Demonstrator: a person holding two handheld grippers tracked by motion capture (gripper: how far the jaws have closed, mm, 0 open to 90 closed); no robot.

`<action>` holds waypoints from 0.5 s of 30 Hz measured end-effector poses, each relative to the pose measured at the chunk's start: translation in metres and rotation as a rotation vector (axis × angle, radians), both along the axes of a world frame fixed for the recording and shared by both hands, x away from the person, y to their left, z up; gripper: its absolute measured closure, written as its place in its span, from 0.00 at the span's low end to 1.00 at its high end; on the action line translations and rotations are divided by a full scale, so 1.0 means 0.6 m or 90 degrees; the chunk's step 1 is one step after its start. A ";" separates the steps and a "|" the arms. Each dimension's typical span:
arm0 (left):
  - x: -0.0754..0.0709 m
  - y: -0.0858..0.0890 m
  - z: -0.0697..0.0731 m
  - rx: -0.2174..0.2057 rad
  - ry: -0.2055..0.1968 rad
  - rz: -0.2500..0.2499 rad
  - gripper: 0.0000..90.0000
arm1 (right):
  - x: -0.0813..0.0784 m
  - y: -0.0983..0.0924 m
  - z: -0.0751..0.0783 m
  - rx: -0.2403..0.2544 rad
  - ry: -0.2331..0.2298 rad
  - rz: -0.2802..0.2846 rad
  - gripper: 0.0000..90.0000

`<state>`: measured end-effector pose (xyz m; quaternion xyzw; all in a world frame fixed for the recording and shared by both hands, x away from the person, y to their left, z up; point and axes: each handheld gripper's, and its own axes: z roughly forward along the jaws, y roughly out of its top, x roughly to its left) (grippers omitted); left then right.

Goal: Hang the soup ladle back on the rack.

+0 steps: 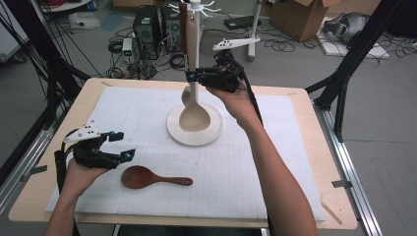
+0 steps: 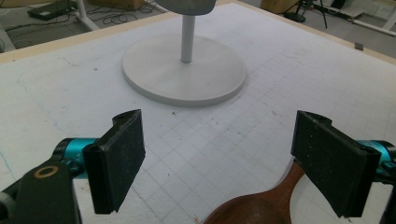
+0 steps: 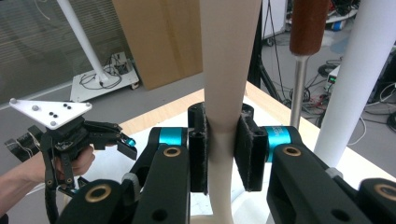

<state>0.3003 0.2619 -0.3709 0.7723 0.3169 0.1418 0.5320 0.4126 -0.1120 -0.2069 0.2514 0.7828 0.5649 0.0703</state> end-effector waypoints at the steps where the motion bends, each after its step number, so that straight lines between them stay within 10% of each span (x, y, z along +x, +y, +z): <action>1: 0.000 0.000 0.000 0.000 0.000 -0.001 0.20 | 0.003 0.000 0.000 -0.001 0.001 -0.004 0.86; 15: 0.000 -0.003 0.000 0.002 0.000 -0.005 0.20 | 0.017 0.003 -0.003 -0.017 0.012 -0.030 0.86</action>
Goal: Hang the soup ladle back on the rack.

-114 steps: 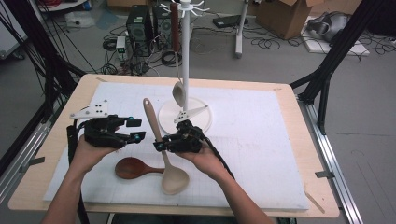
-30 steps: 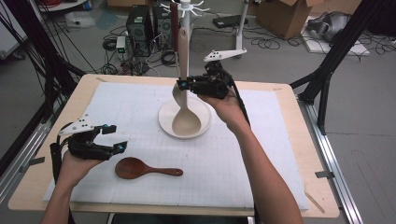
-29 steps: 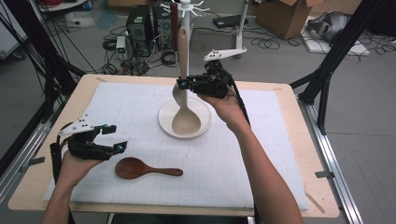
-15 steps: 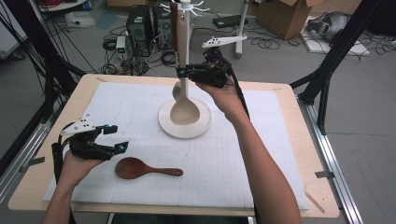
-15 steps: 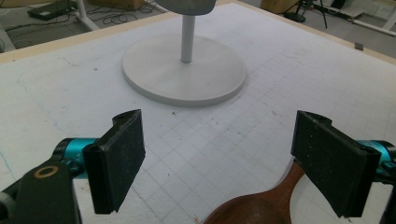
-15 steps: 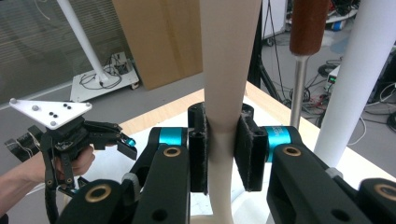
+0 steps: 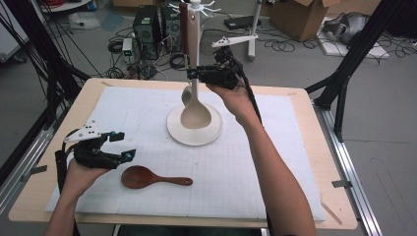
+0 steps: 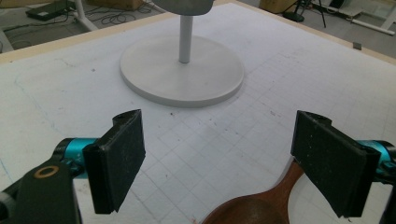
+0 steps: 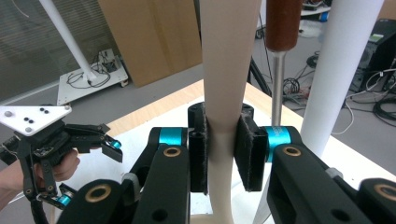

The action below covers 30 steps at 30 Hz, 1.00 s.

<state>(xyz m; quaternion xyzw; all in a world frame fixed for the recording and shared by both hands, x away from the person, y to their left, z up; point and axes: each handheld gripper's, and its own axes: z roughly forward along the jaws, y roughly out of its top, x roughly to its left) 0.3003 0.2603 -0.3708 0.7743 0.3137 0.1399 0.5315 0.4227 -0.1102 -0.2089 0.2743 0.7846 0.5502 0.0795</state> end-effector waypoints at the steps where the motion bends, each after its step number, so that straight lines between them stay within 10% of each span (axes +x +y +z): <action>1: 0.000 0.000 0.000 -0.001 0.000 0.001 0.20 | 0.001 0.001 -0.001 -0.001 0.002 -0.001 0.86; 30: 0.000 0.004 0.002 -0.002 0.000 -0.003 0.21 | 0.011 -0.002 -0.019 0.005 -0.028 -0.029 0.84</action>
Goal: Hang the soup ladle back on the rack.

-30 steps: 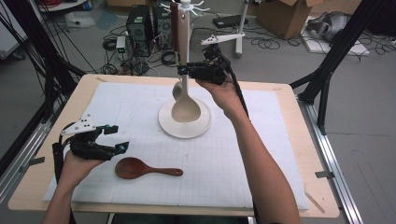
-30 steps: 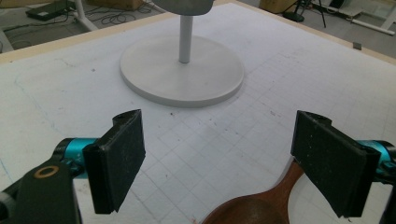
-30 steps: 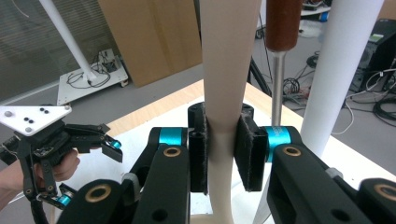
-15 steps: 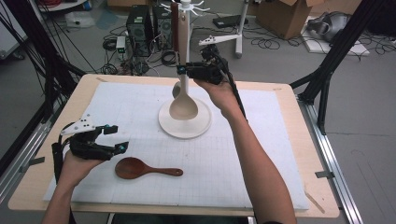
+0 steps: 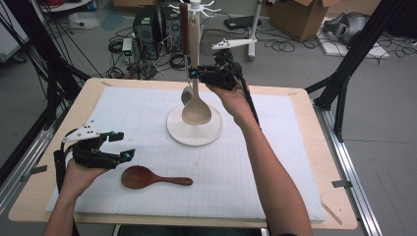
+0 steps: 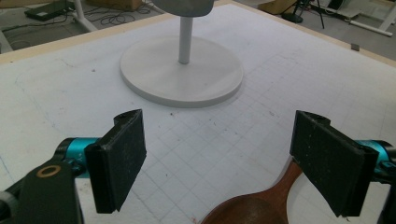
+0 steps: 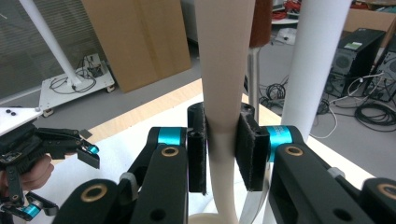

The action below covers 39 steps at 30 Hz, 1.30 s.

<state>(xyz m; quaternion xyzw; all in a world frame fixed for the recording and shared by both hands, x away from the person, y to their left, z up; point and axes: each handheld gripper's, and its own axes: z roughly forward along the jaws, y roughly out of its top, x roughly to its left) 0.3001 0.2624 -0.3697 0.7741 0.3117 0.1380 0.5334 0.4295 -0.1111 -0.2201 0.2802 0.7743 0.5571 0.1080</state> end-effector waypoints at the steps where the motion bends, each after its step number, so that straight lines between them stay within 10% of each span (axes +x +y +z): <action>1: 0.000 0.000 0.000 -0.001 0.000 0.001 0.21 | -0.001 -0.002 0.000 0.001 0.000 0.001 0.84; 27: 0.002 0.000 0.000 -0.002 0.000 -0.005 0.22 | -0.036 -0.054 -0.020 0.025 0.002 0.025 0.39; 32: 0.001 0.002 0.002 -0.003 -0.003 -0.005 0.23 | -0.035 -0.056 -0.014 0.034 -0.010 0.021 0.45; 39: 0.000 0.003 0.003 -0.003 -0.004 -0.004 0.23 | -0.032 -0.070 0.000 0.034 -0.017 0.039 0.85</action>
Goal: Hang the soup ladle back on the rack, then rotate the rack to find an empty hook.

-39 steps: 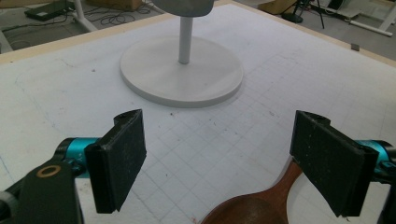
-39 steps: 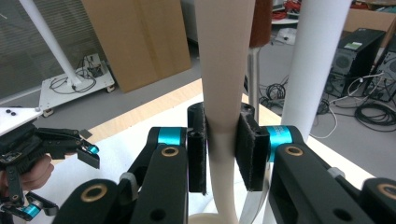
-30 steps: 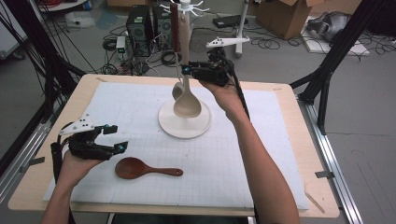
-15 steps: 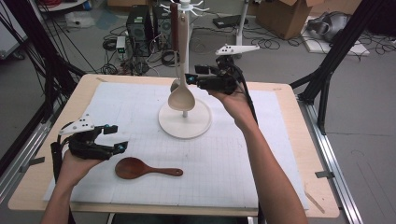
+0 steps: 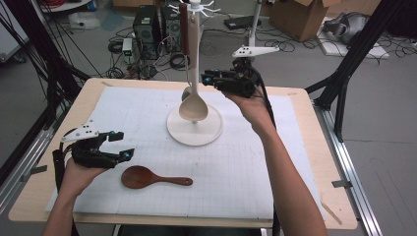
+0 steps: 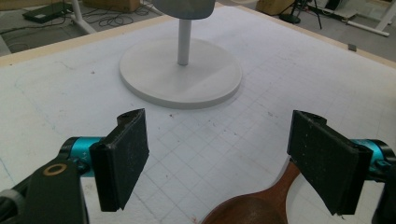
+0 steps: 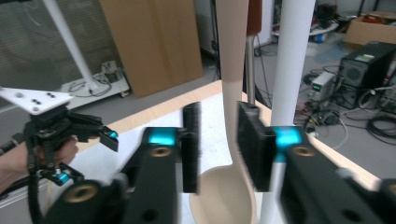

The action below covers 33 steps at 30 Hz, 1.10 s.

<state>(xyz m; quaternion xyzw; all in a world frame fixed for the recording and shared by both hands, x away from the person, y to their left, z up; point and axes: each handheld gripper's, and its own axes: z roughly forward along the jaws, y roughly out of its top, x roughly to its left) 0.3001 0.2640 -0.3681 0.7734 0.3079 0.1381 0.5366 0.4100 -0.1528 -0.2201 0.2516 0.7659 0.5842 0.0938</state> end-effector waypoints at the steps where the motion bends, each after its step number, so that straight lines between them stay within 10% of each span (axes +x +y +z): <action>1: 0.000 0.000 0.000 0.001 -0.001 -0.001 0.23 | 0.002 -0.003 0.003 0.000 0.001 0.006 0.89; 33: -0.001 0.003 0.001 -0.002 0.000 -0.002 0.24 | 0.061 -0.039 0.162 0.029 -0.049 0.018 1.00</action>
